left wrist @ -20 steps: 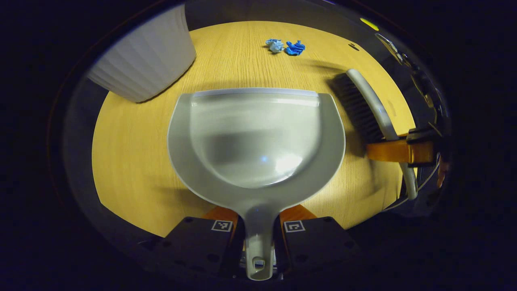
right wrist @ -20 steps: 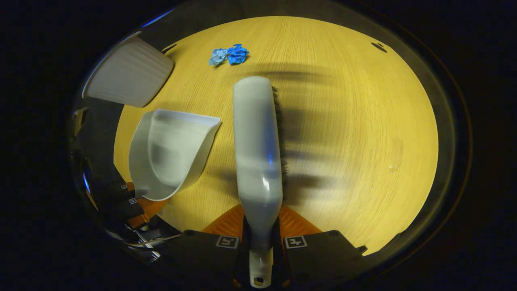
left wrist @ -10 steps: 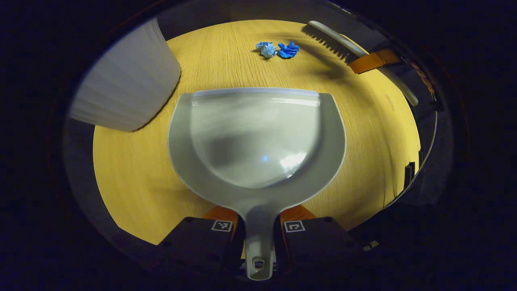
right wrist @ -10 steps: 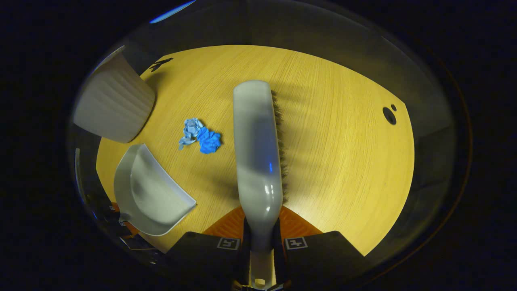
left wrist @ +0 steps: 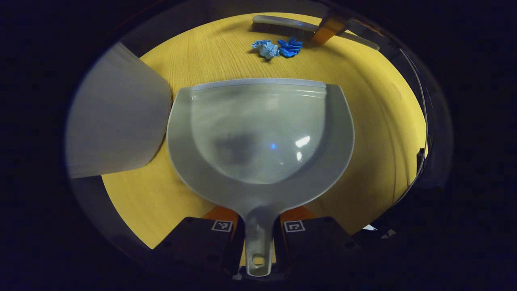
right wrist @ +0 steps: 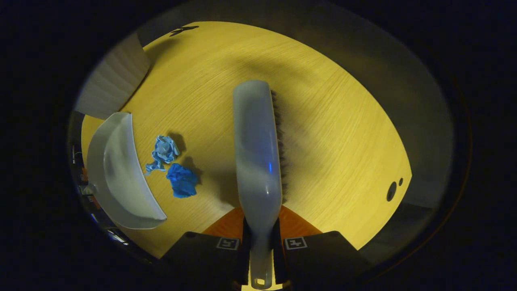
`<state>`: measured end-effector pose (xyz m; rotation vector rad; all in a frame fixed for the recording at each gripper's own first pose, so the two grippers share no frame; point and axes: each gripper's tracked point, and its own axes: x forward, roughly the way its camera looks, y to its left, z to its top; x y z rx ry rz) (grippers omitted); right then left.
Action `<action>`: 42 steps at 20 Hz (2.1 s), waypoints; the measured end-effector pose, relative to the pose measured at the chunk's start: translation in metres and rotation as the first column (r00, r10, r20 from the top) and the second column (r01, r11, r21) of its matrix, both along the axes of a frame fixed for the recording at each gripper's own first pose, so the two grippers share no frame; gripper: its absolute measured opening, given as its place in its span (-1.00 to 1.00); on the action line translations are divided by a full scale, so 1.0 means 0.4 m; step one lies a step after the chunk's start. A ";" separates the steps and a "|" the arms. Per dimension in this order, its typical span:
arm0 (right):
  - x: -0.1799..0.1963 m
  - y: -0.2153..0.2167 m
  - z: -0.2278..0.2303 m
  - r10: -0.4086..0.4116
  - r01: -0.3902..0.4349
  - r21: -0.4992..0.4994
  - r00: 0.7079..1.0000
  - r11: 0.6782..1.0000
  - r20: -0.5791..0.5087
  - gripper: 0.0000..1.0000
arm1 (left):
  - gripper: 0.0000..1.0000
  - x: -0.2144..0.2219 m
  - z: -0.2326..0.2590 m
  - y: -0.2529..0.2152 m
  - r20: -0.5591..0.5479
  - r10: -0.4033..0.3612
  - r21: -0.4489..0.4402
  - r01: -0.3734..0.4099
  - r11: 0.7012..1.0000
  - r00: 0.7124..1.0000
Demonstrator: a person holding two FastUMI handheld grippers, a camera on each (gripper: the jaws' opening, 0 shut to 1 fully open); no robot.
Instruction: Pick up the small broom and dustpan from the desktop, sweep the trash into the dustpan with the broom, and then empty the trash into the garbage bin.
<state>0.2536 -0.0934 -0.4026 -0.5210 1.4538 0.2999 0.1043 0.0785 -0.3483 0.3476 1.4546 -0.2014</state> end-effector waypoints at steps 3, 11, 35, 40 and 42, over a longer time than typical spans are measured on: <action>-0.033 0.042 0.003 0.084 -0.083 0.033 0.996 0.996 -0.042 -0.48 | -0.41 0.013 0.001 0.001 0.006 -0.029 0.005 0.029 1.000 1.000; -0.267 0.160 0.086 0.340 -0.289 0.238 0.916 0.927 -0.212 -0.47 | -0.40 0.015 -0.008 -0.011 0.111 -0.089 -0.071 0.097 0.993 0.990; -0.069 -0.273 -0.091 0.080 -0.049 0.368 0.994 0.929 -0.070 -0.40 | -0.41 -0.069 0.163 -0.037 0.315 0.205 -0.203 -0.145 0.968 0.927; -0.043 -0.410 -0.044 0.021 0.019 0.480 0.997 0.877 -0.077 -0.54 | -0.40 0.043 0.258 0.014 0.414 0.299 -0.116 -0.276 0.954 0.860; 0.002 -0.479 0.081 -0.004 0.043 0.519 0.997 0.854 -0.077 -0.54 | -0.41 0.129 0.310 0.069 0.436 0.326 -0.089 -0.320 0.943 0.839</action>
